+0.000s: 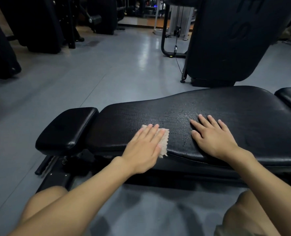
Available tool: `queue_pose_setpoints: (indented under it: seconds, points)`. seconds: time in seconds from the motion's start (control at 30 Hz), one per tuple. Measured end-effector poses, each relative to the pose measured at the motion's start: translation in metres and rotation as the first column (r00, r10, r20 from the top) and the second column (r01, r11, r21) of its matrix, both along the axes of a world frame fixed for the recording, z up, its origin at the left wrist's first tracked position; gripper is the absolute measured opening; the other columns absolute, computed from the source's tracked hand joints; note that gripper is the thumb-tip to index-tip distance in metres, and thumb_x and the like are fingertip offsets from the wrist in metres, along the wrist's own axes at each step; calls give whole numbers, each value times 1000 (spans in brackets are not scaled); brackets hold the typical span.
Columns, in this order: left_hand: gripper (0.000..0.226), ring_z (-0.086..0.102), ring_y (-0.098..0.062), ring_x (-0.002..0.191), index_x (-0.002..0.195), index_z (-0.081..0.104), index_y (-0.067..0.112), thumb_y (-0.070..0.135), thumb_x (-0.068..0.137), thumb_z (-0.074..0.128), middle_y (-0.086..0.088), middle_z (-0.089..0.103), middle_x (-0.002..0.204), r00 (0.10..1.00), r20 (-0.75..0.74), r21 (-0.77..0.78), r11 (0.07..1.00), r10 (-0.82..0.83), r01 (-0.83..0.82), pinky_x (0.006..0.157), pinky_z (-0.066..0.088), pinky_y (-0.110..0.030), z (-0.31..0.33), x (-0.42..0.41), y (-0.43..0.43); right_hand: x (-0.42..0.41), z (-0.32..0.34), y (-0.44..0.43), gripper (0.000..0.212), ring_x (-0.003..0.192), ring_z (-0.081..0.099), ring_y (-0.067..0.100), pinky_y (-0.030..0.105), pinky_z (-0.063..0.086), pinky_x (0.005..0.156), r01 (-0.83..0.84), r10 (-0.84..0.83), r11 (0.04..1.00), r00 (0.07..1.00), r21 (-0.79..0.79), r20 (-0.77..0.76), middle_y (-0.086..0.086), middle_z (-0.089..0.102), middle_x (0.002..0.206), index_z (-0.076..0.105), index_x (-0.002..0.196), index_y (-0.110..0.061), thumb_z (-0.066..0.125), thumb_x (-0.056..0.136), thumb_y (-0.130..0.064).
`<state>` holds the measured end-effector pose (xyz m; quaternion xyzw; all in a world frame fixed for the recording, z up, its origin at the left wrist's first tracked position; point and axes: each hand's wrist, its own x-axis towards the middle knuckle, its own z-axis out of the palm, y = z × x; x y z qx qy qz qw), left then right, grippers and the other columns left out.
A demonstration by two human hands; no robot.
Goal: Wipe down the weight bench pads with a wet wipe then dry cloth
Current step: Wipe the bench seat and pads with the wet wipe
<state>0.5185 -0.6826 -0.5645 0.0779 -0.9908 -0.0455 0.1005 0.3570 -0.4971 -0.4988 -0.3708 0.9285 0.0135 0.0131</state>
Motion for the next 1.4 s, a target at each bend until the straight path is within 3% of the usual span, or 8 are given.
queue_pose_setpoints:
  seconds: [0.17,0.3,0.4,0.5,0.63,0.87,1.03,1.4]
  points:
    - [59,-3,-10,151,156,11,31,46,99,15,7,5,165,997,2,230,971,-71,69,122,1,-38,21,-9,4,2,13,-2,41,148,26,20,42,16,120,85,-49,940,992,-331,116,4,43,154,54,139,-15,42,100,-18]
    - [48,38,-16,136,138,40,33,42,92,28,8,43,148,984,-43,593,797,171,-113,113,29,-40,35,13,-41,44,18,-45,43,146,29,17,36,20,119,-130,164,911,985,-390,57,4,45,152,51,142,-13,45,99,-18]
    - [24,54,-16,114,112,36,36,24,91,35,16,58,132,980,64,592,783,189,-190,97,42,-42,37,21,-60,72,-3,-84,47,148,25,15,36,14,121,-261,283,921,959,-291,34,1,39,156,46,145,-18,32,103,-33]
    - [37,60,-15,102,105,36,36,5,85,38,16,61,131,986,44,577,801,164,-159,86,47,-37,37,22,-64,84,-34,-93,67,146,31,21,46,19,119,-333,328,942,938,-32,-112,6,40,155,46,146,-19,10,97,-46]
    - [45,56,-4,69,107,36,40,2,83,37,23,57,131,985,72,571,803,156,-169,67,43,-31,32,19,-70,79,-40,-60,58,135,49,26,48,40,110,-330,321,944,924,-7,-209,10,53,145,57,138,-13,25,99,-41]
    - [42,55,-18,108,118,58,31,9,87,40,9,57,114,995,-8,431,898,103,-89,96,45,-44,32,-2,-61,79,-40,-42,58,136,47,30,54,34,112,-194,169,979,947,-67,-273,14,52,145,58,136,-9,29,98,-42]
    - [44,49,-14,120,123,56,27,7,87,39,11,55,128,999,-21,370,928,-48,52,103,40,-45,42,-31,-29,63,-33,5,54,137,46,26,49,35,112,-220,172,971,915,-94,-366,10,51,146,59,136,-11,29,101,-39]
    - [42,18,-12,147,143,41,37,33,102,38,7,29,158,907,42,298,872,-418,388,117,21,-49,73,-104,73,-11,-7,142,57,137,46,22,46,27,116,204,-315,935,852,-289,-418,7,54,144,62,132,-11,27,94,-35]
